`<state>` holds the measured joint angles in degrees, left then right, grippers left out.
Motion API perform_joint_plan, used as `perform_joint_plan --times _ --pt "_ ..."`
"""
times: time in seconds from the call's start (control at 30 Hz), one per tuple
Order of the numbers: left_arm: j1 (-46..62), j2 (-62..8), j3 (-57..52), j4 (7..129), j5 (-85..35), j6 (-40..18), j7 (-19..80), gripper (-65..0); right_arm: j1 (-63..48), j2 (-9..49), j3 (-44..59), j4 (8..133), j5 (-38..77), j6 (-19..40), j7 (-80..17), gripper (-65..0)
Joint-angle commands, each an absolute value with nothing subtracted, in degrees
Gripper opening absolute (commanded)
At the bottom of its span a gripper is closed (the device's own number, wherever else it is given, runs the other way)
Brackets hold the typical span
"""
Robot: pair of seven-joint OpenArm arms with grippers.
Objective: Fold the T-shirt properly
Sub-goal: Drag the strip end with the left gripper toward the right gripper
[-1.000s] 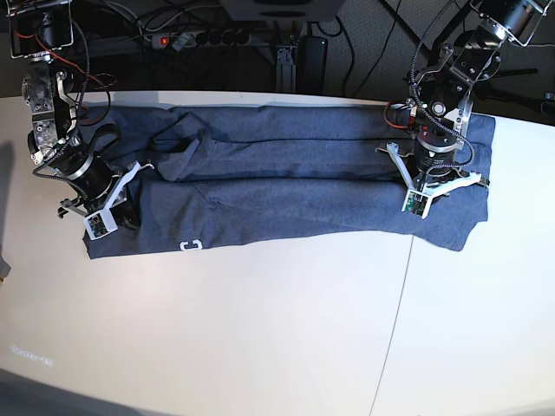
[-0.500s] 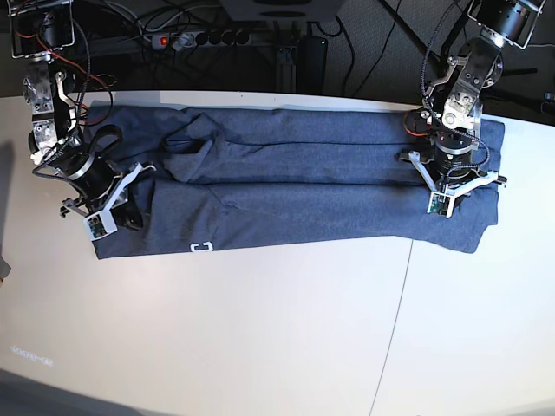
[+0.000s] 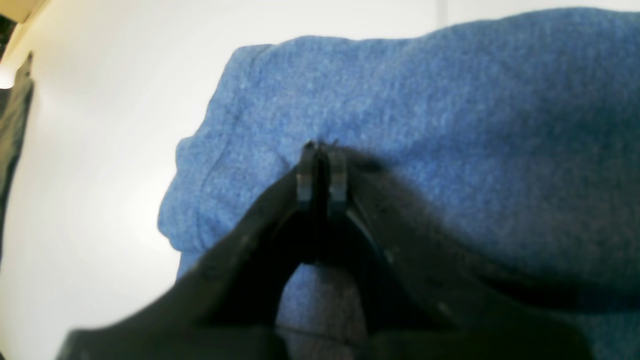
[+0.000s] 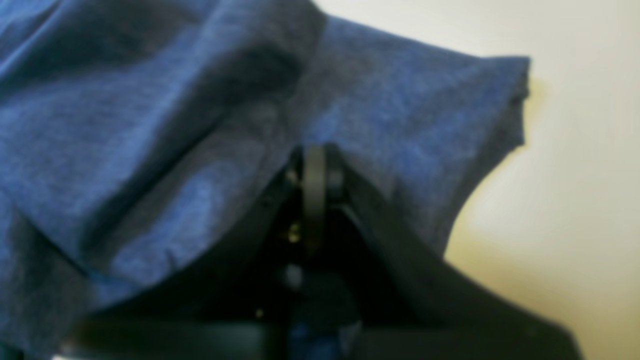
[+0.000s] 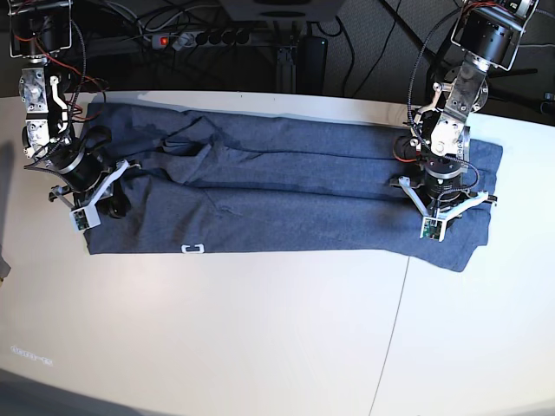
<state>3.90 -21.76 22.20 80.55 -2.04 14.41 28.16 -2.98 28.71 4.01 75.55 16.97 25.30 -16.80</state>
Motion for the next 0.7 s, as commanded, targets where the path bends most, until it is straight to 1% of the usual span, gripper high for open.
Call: perform_joint_plan --times 0.0,0.3,0.4,0.57,0.67 --pt "3.97 -21.41 22.55 80.51 -4.49 9.58 30.7 -62.0 -2.31 29.67 5.04 75.31 16.53 28.75 -16.78 -65.0" --pt "3.97 -19.77 22.55 80.58 -4.49 9.23 31.75 -62.0 -2.39 30.65 5.93 73.52 16.49 28.73 -16.73 -65.0" --pt "3.95 -19.68 22.55 81.28 -6.52 4.45 31.46 -61.9 -2.42 31.68 5.96 73.41 16.49 28.73 -16.73 -65.0" --pt "3.57 -19.75 22.52 86.48 -9.65 3.51 32.01 -61.9 -2.42 32.69 7.25 72.58 16.51 28.71 -16.71 -65.0" --pt "2.87 -20.43 22.46 91.88 -9.93 3.11 35.24 -61.9 -2.39 32.69 8.29 71.99 16.49 28.73 -16.71 -65.0"
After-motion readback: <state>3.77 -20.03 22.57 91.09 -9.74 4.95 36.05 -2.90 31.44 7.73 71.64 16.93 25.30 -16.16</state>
